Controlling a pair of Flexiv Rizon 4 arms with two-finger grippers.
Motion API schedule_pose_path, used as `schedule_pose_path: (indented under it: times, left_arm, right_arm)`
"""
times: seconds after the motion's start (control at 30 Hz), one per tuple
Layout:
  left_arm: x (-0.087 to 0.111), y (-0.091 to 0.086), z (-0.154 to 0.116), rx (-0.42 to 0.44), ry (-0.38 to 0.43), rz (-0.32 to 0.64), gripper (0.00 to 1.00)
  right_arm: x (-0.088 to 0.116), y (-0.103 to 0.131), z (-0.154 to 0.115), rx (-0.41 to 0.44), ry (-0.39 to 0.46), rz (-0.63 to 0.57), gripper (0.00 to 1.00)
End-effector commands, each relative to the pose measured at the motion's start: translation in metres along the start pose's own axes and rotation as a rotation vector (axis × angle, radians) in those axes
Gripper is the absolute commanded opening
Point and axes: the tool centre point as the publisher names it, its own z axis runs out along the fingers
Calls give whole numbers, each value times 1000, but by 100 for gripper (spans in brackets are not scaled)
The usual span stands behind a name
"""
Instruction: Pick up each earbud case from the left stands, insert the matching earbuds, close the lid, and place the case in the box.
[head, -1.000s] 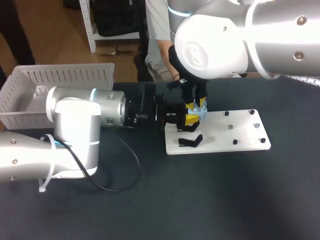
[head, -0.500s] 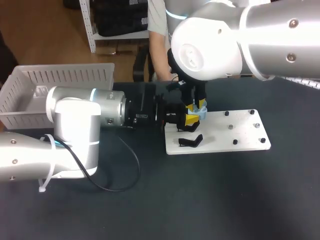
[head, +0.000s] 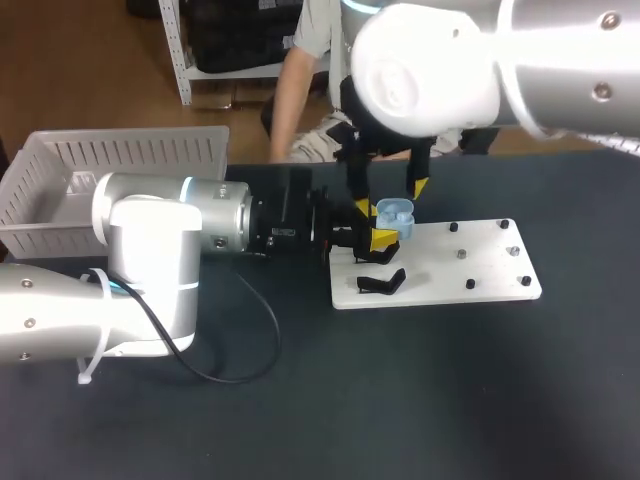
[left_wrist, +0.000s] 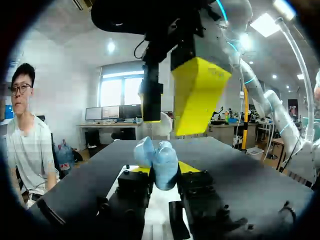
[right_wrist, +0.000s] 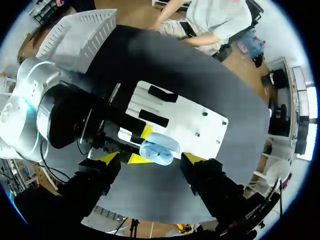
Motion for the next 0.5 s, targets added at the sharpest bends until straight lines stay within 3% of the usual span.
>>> schedule_pose_path:
  times: [0.03,0.2,0.5]
  left_arm:
    - [1,-1,0,-6,-3,4,0]
    - [1,-1,0,-6,-3,4,0]
    - [1,-1,0,-6,-3,4,0]
  right_arm:
    - [-1,-27,-9,-71,-60,131,100]
    - [-30,-58,-4,-187,-74,380,100]
    - [-53,-74,27,-199,-24,477,100]
